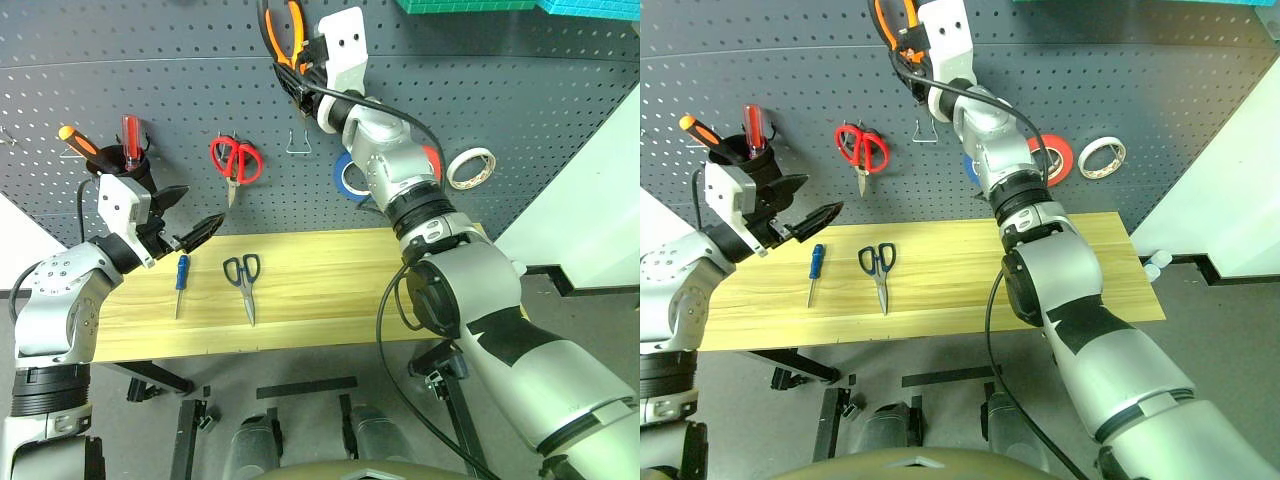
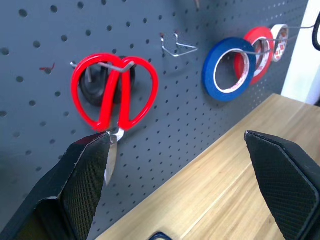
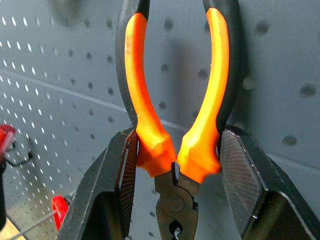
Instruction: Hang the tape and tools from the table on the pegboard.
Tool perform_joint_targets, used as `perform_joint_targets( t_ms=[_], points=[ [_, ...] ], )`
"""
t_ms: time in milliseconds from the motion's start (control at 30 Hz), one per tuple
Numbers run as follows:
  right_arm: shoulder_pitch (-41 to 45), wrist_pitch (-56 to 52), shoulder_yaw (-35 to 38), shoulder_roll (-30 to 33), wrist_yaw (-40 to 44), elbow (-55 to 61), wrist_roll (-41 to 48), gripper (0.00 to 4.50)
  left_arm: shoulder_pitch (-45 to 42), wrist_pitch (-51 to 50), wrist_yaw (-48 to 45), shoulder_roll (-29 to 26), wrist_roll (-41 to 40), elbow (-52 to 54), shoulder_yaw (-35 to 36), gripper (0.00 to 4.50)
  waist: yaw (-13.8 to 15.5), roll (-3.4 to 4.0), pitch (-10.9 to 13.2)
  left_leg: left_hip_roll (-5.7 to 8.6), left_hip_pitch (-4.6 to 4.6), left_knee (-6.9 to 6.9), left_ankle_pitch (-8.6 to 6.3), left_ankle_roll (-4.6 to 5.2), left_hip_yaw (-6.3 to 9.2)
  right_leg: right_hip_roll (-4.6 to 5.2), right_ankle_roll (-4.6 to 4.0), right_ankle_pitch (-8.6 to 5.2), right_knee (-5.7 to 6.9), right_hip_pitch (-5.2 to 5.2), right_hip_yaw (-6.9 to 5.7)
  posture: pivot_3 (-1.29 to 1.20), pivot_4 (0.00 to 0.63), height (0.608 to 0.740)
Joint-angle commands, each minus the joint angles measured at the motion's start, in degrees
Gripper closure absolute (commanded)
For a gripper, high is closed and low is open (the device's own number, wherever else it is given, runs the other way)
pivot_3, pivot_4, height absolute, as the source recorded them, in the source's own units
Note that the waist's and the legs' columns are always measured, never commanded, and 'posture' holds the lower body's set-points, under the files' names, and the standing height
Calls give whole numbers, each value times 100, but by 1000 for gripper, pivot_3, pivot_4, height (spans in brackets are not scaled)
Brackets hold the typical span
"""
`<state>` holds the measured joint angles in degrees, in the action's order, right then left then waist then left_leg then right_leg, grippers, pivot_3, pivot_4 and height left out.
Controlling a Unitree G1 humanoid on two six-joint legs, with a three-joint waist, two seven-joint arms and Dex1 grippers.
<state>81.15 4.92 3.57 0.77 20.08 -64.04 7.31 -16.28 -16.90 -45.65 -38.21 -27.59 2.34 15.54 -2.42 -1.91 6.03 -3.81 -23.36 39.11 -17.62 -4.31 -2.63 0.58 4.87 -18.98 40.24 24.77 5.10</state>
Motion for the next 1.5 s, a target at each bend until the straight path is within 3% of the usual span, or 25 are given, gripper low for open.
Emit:
perform_joint_targets(
  t_ms=[33, 300, 667, 1133, 1500],
  points=[
    [211, 523, -6, -65, -58, -172, -163, 2441, -93, 125, 81, -43, 24, 59, 164, 0, 5, 0, 0, 0, 0, 0, 0, 0, 0, 0, 0, 0, 0, 0, 0, 195, 28, 740],
    [282, 681, 102, -95, -182, -604, -282, 2441, -12, 79, 176, 17, 39, 136, 122, 0, 15, 1, 0, 0, 1, 1, 0, 0, 1, 1, 0, 0, 5, -2, -1, 206, 53, 740],
    [471, 773, 288, -52, -247, -791, -232, 2441, 319, -308, 305, 6, 112, 475, -23, 0, 116, 30, 28, 0, 9, 0, -1, 1, 0, 0, -1, 0, 3, -7, 0, 221, 134, 740],
    [405, 754, 388, 43, -592, -919, -352, 2441, 701, -721, 569, 180, -25, 1189, -54, 0, 328, 79, 288, 0, 41, 0, -20, 39, 2, -1, -3, -2, -5, -42, 2, 238, 226, 740],
    [42, 737, 390, 270, -655, -910, -449, 2441, 806, -838, 520, 150, -6, 1286, -73, 0, 324, 72, 527, 2, 190, 0, -29, 55, 34, 6, -24, -13, -21, -213, -31, 217, 240, 740]
  ],
)
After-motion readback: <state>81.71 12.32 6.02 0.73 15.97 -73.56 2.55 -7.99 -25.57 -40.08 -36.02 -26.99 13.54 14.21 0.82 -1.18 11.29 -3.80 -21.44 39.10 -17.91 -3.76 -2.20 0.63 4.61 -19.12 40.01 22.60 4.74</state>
